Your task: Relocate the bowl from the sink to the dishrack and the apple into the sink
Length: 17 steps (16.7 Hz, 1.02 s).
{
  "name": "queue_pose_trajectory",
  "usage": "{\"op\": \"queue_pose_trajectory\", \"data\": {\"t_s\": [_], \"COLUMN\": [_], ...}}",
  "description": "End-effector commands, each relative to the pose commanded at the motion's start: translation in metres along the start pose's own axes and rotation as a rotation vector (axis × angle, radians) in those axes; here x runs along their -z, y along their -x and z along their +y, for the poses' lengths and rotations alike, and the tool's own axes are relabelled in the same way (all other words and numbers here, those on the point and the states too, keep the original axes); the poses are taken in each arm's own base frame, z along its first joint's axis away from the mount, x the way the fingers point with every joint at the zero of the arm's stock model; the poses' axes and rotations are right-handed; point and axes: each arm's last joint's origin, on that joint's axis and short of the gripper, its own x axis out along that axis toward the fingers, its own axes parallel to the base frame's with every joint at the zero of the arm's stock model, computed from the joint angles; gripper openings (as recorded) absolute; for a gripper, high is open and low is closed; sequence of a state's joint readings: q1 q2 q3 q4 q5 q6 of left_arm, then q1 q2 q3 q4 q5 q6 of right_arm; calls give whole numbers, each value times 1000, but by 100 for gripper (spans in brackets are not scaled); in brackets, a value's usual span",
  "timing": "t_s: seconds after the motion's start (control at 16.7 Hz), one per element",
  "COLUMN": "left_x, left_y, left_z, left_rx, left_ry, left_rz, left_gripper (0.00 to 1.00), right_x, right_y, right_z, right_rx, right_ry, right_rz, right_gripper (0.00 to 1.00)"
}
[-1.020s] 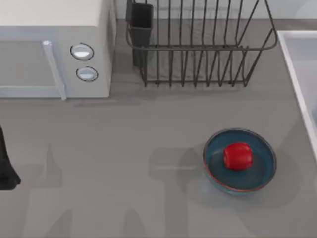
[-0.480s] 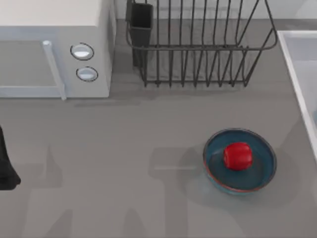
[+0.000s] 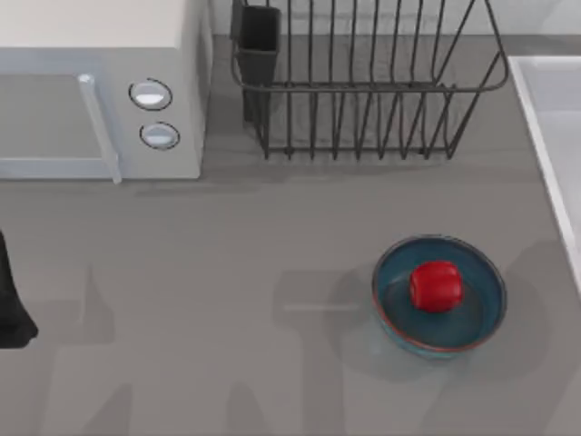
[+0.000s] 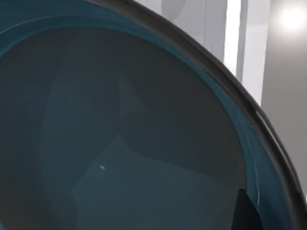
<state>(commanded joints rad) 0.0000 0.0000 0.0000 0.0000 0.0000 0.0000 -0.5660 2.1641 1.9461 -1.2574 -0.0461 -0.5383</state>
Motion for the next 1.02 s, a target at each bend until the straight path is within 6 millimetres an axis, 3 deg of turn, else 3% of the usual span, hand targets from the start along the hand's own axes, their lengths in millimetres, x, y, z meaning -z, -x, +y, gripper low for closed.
{"op": "queue_pose_trajectory", "data": {"t_s": [0.18,0.3,0.54,0.66,1.02], "left_x": [0,0,0,0,0], "left_y": [0,0,0,0,0], "left_z": [0,0,0,0,0], "left_rx": [0,0,0,0,0], "left_ry": [0,0,0,0,0], "left_rz": [0,0,0,0,0], "left_gripper": [100,100,100,100,100], "right_x": [62,103,161,171,168], "right_y": [71,107,140,144,144], "right_z": [5,16,39,44,45], "right_rx": [9,12,1,-6,5], "right_ry": [4,6,8,7,12], "right_rz": [-12,-16,-5,2,-1], "right_gripper": [0,0,0,0,0]}}
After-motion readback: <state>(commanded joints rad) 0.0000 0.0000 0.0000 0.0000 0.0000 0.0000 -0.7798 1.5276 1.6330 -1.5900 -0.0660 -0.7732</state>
